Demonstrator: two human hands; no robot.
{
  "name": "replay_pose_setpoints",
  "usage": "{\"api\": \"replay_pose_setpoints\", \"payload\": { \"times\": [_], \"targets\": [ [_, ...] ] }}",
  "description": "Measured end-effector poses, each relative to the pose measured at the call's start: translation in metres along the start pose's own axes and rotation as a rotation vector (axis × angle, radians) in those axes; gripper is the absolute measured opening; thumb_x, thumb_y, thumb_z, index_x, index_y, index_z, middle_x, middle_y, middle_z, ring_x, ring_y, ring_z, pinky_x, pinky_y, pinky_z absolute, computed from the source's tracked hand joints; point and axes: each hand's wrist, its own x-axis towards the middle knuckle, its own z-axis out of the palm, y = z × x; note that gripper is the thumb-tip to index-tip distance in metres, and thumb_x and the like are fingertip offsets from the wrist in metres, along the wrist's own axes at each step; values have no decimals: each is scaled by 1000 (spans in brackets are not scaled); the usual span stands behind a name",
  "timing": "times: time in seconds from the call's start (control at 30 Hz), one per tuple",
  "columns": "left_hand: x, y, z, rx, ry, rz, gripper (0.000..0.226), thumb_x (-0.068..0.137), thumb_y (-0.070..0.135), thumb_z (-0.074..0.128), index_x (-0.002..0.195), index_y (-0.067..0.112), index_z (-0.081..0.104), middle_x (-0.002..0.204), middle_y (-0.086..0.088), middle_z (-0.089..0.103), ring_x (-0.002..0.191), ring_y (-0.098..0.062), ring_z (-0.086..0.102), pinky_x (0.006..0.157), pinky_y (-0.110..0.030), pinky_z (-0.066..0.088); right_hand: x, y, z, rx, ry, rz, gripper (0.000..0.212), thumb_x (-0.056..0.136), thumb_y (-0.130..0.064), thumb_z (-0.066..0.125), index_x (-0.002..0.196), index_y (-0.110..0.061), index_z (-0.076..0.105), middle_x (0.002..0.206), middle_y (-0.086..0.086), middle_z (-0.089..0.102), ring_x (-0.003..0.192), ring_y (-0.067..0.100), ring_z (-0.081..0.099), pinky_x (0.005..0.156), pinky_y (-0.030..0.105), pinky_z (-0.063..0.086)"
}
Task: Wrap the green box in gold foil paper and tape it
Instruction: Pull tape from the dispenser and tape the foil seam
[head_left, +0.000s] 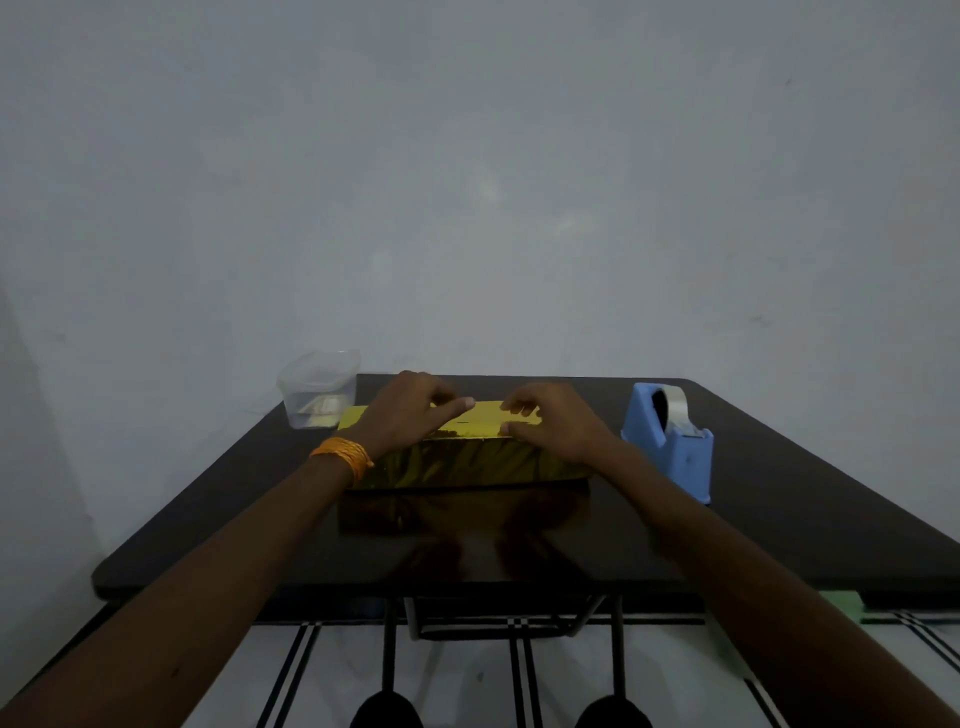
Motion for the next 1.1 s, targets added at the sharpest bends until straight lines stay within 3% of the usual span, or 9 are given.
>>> {"api": "replay_pose_setpoints", "payload": {
  "times": [0.13, 0.3, 0.43, 0.57, 0.67, 0.77, 0.9, 1.0, 1.1],
  "targets": [
    [23, 38, 20, -137, 34, 4, 20, 93, 30, 64, 97, 14, 75, 89, -1, 74, 79, -9, 64, 69, -19, 47, -14, 15, -26, -13, 185, 150, 9, 87, -24, 70, 89, -19, 76, 89, -5, 72, 82, 9, 62, 73, 30, 49],
    [54, 92, 64, -253, 15, 33, 14, 88, 24, 69, 94, 13, 77, 90, -1, 74, 84, -12, 66, 78, -28, 54, -48, 48, -69, -19, 370, 402, 14, 86, -15, 67, 81, -7, 77, 80, 4, 74, 74, 13, 64, 68, 26, 46],
    [74, 135, 106, -295, -71, 48, 14, 83, 23, 73, 91, 12, 76, 86, -2, 74, 79, -14, 65, 75, -35, 55, -81, 84, -92, 5, 441, 625, 30, 86, -12, 62, 58, -2, 55, 57, 14, 53, 53, 16, 44, 54, 28, 34],
    [91, 163, 140, -278, -200, 54, 30, 77, 35, 79, 94, 10, 75, 85, -3, 72, 78, -16, 65, 74, -38, 54, -103, 102, -98, 198, 428, 806, 37, 89, -21, 67, 60, -10, 48, 59, 9, 42, 55, 18, 38, 53, 28, 31],
    [98, 174, 154, -251, -237, 70, 43, 76, 41, 80, 101, 7, 74, 91, -6, 72, 82, -19, 65, 71, -33, 50, -103, 105, -95, 434, 367, 912, 29, 91, -29, 66, 80, -3, 64, 74, 13, 56, 65, 20, 50, 57, 30, 37],
    [105, 179, 168, -235, -239, 71, 42, 76, 43, 80, 97, 7, 74, 84, -8, 70, 75, -20, 63, 63, -31, 45, -101, 107, -92, 605, 357, 962, 27, 91, -24, 68, 97, 2, 68, 81, 12, 65, 63, 16, 57, 45, 22, 39],
    [103, 176, 172, -298, -187, 34, 34, 71, 41, 84, 71, 12, 67, 67, -2, 60, 57, -11, 50, 50, -20, 32, -99, 106, -96, 725, 387, 997, 17, 89, -10, 70, 97, 4, 65, 78, 11, 64, 63, 16, 59, 36, 16, 41],
    [100, 172, 175, -348, -167, 3, 36, 69, 42, 86, 73, 8, 72, 68, -1, 62, 57, -10, 50, 49, -17, 30, -96, 103, -98, 761, 392, 1014, 9, 87, -3, 70, 90, 3, 64, 76, 10, 62, 60, 15, 57, 34, 14, 40],
    [100, 171, 178, -370, -171, -23, 38, 68, 41, 86, 73, 6, 73, 72, -5, 69, 63, -17, 58, 53, -24, 37, -90, 104, -97, 696, 402, 1026, 10, 86, -2, 71, 81, 1, 64, 71, 9, 60, 53, 13, 51, 32, 15, 36]
  ]
}}
